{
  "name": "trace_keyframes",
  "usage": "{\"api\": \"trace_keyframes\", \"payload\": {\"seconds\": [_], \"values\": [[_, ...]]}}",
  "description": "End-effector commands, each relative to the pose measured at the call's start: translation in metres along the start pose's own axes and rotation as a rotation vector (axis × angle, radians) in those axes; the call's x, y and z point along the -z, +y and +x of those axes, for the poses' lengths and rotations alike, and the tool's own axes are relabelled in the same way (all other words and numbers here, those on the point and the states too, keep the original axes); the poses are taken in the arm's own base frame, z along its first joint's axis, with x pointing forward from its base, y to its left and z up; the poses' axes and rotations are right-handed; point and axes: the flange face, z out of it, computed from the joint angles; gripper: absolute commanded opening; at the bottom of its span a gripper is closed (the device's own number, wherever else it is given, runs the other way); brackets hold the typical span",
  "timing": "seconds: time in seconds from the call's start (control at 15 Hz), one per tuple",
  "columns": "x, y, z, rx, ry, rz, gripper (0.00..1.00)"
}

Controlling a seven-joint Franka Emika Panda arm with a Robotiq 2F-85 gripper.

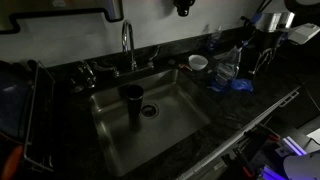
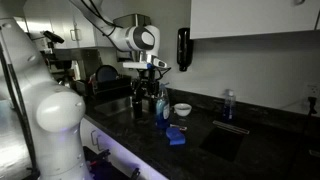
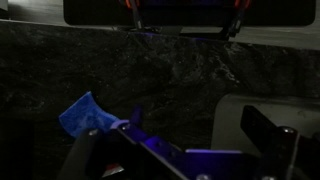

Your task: Turn on the faucet of the sink.

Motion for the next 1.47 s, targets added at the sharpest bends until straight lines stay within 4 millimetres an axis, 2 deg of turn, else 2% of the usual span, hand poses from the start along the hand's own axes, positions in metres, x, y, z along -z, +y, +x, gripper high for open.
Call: {"api": "trace_keyframes", "payload": {"seconds": [0.0, 0.67, 1.07, 1.4], "values": [[0.001, 0.0, 0.0, 0.0, -0.001, 0.0, 1.0], [0.001, -0.002, 0.002, 0.012, 0.0, -0.007, 1.0], [0.008, -0.035, 0.005, 0.0, 0.0, 0.023, 1.0], [0.006, -0.067, 0.02, -0.18, 0.034, 0.091, 1.0]]}}
